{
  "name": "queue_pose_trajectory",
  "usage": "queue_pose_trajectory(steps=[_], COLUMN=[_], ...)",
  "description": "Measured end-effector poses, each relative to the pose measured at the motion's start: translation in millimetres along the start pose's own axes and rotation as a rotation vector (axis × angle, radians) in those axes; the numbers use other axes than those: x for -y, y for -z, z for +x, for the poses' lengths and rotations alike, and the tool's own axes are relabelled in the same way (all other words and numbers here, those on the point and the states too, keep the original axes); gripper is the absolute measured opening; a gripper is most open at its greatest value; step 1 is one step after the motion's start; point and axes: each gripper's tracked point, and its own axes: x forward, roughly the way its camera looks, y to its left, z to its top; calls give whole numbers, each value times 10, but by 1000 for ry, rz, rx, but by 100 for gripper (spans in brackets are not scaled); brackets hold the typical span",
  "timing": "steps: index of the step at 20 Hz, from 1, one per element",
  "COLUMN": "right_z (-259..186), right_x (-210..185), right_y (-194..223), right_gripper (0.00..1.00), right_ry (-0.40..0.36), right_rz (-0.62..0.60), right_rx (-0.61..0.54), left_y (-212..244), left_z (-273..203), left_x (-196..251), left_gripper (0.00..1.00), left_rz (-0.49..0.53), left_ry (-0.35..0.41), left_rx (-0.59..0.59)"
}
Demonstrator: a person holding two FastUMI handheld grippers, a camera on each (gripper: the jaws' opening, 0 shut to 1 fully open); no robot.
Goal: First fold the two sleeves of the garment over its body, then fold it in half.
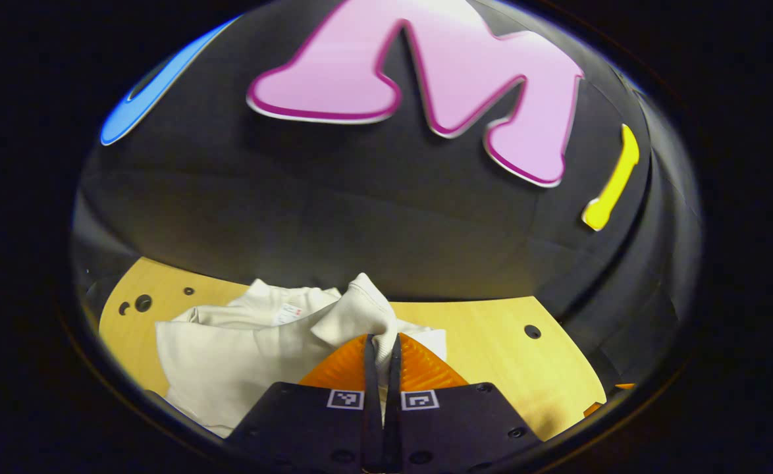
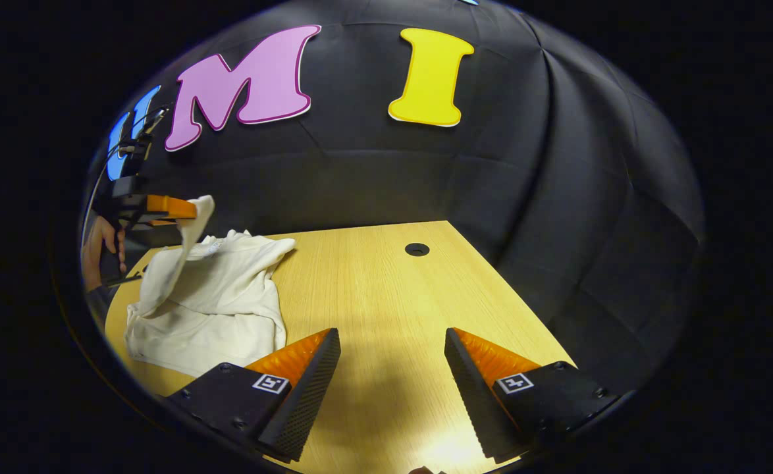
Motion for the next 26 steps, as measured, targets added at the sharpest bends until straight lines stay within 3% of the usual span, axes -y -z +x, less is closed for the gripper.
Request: queue_pose_trajectory(steps=[4, 7, 11, 13, 14, 15, 17, 18, 19, 26], right_z=[32, 41, 34, 14, 8, 12, 12, 17, 33, 201], right_x=[-64, -95, -179, -239, -285, -331, -428, -486, -545, -1175], right_y=[22, 26, 49, 55, 55, 54, 57, 60, 67, 164], right_gripper=[98, 98, 98, 98, 98, 98, 98, 98, 98, 98], right_ry=[-25, -29, -45, -57, -66, -74, -86, -94, -99, -193], right_rz=[-18, -17, -25, -23, -20, -19, -21, -21, -24, -36], right_rx=[-3, -3, -10, -12, -14, -13, -13, -14, -17, -62], left_y=[292, 525, 418, 339, 314, 301, 310, 308, 324, 898], left_z=[203, 296, 137, -5, -73, -164, -378, -500, -629, -1594], left_x=[219, 340, 465, 382, 262, 143, -99, -253, -426, -1655], left_gripper=[11, 25, 63, 74, 88, 96, 98, 92, 98, 98], left_rz=[18, 23, 41, 65, 77, 86, 78, 71, 67, 24], left_ry=[15, 35, 73, 53, 23, -6, -43, -75, -103, -285], left_rx=[-72, -137, -97, -81, -78, -74, -60, -48, -41, -101])
